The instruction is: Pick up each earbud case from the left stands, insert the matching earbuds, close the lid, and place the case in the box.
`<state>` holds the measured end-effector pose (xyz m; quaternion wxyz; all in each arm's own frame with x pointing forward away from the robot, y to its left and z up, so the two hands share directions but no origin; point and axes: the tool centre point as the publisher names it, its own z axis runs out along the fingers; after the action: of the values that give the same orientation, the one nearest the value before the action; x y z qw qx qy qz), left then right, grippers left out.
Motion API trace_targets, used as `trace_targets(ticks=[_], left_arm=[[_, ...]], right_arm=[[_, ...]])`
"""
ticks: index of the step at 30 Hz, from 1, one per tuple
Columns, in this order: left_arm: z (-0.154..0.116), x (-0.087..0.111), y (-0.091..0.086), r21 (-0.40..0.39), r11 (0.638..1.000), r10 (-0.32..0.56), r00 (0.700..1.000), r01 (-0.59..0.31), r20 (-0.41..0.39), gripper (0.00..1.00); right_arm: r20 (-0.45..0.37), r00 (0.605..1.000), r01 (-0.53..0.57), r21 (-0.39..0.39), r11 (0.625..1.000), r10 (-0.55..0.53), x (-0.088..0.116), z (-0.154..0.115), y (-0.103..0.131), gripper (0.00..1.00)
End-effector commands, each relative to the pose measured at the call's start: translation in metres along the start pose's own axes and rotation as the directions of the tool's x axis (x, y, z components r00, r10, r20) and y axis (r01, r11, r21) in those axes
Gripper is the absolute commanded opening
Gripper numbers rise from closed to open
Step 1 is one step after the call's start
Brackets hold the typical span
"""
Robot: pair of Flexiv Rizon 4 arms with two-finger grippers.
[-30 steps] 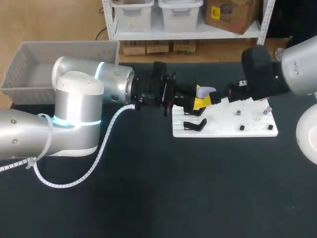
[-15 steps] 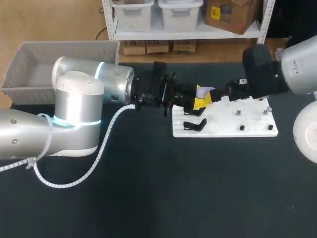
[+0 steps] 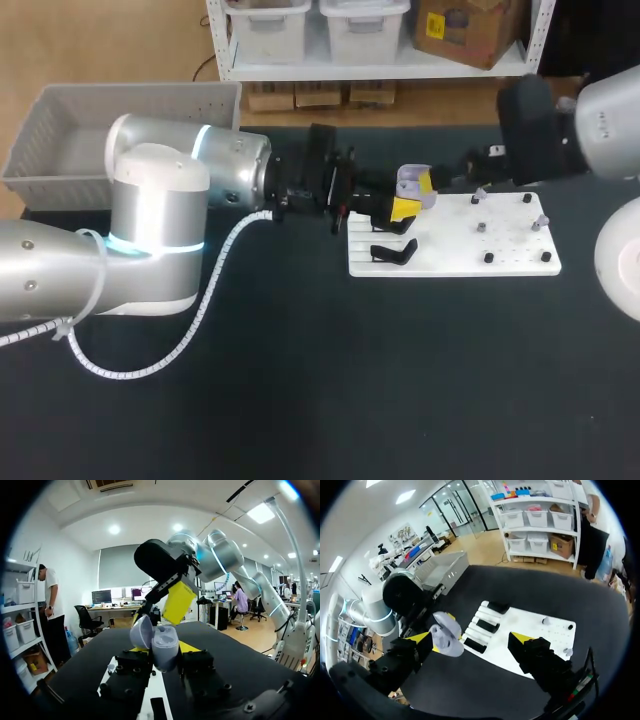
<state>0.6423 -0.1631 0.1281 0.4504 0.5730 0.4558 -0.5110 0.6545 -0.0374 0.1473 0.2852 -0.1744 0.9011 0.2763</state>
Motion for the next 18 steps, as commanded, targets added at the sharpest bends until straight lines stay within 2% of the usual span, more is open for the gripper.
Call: trace_targets(ticks=[1, 5, 10, 13, 18], left_arm=[[0.0, 0.0, -0.001, -0.005, 1.0, 0.002, 1.0, -0.002, 0.001, 0.0], [0.0, 0.0, -0.001, -0.005, 1.0, 0.002, 1.0, -0.002, 0.001, 0.0], [0.0, 0.0, -0.001, -0.005, 1.0, 0.002, 1.0, -0.002, 0.001, 0.0], [0.0, 0.0, -0.001, -0.005, 1.0, 0.002, 1.0, -0.002, 0.001, 0.0], [0.0, 0.0, -0.001, -0.005, 1.0, 0.002, 1.0, -0.002, 0.001, 0.0]], right_arm=[[0.027, 0.999, 0.039, 0.075, 0.996, -0.041, -0.004, -0.016, 0.005, 1.0], [0.007, 0.991, 0.131, 0.194, 0.972, -0.135, -0.006, -0.032, -0.001, 1.0], [-0.108, 0.98, 0.195, 0.357, 0.913, -0.167, 0.003, -0.04, -0.023, 1.0], [-0.149, 0.977, 0.202, 0.403, 0.893, -0.154, 0.008, -0.043, -0.038, 1.0], [-0.209, 0.972, 0.192, 0.435, 0.879, -0.109, 0.019, -0.043, -0.063, 1.0]])
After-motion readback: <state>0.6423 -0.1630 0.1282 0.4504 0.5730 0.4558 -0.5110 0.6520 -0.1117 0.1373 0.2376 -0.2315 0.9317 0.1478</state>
